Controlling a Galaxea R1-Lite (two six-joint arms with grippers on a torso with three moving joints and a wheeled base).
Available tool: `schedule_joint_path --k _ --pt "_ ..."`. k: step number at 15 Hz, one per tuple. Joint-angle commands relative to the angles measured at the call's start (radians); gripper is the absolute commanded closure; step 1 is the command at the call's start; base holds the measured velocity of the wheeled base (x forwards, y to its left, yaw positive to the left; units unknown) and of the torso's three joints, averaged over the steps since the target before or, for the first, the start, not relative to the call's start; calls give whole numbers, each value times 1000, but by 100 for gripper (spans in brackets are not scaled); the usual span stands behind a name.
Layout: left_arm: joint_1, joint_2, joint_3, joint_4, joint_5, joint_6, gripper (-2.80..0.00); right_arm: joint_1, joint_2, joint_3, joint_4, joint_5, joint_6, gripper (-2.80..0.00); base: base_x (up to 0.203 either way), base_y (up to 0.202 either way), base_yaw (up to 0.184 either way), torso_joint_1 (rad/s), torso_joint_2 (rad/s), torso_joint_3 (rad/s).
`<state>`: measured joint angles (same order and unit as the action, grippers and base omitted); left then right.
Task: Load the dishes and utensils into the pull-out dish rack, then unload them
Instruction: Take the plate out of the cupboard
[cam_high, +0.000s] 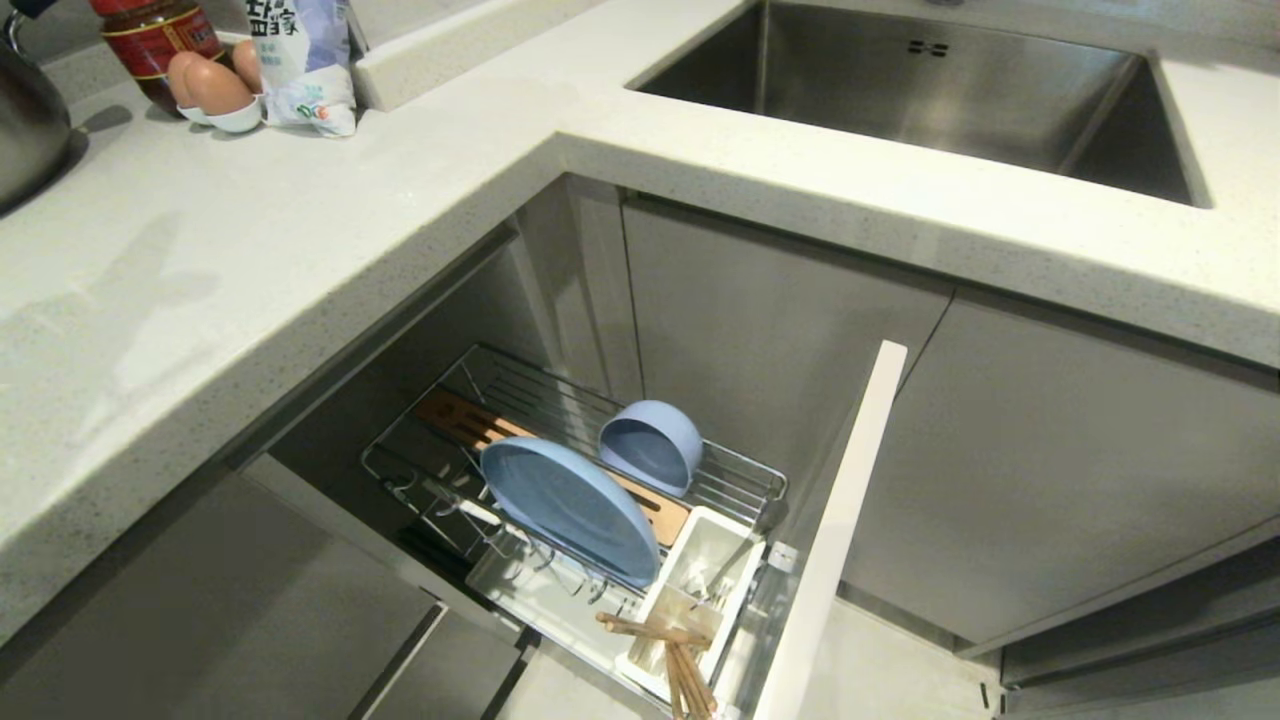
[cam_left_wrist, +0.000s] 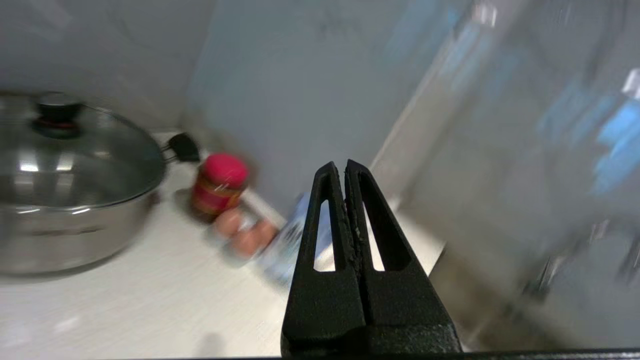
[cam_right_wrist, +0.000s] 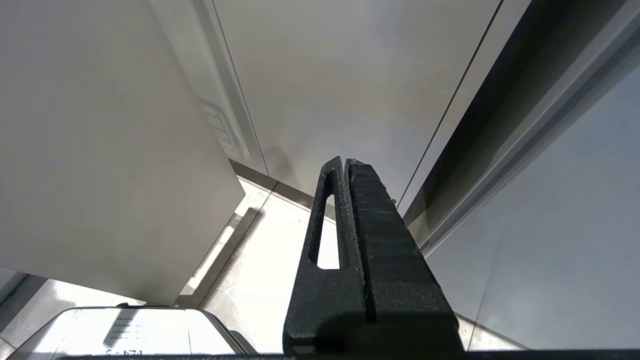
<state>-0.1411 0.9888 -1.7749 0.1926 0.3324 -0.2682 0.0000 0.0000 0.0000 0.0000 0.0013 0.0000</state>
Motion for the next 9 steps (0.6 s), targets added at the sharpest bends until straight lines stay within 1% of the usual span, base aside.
schedule_joint_path --k 1,3,4,5,7,9 --pt "69 -145 36 115 -65 51 0 0 0 0 0 0 0 0 0 0 0 0 0 0" --pt "124 -252 133 162 -118 131 0 0 0 0 0 0 0 0 0 0 0 0 0 0" --pt "151 -317 209 174 -148 167 0 0 0 0 0 0 0 0 0 0 0 0 0 0" --pt "170 -391 310 183 -189 205 0 0 0 0 0 0 0 0 0 0 0 0 0 0" --pt "206 -506 483 189 -250 264 0 0 0 0 0 0 0 0 0 0 0 0 0 0" --pt "226 -624 679 191 -299 298 0 0 0 0 0 0 0 0 0 0 0 0 0 0"
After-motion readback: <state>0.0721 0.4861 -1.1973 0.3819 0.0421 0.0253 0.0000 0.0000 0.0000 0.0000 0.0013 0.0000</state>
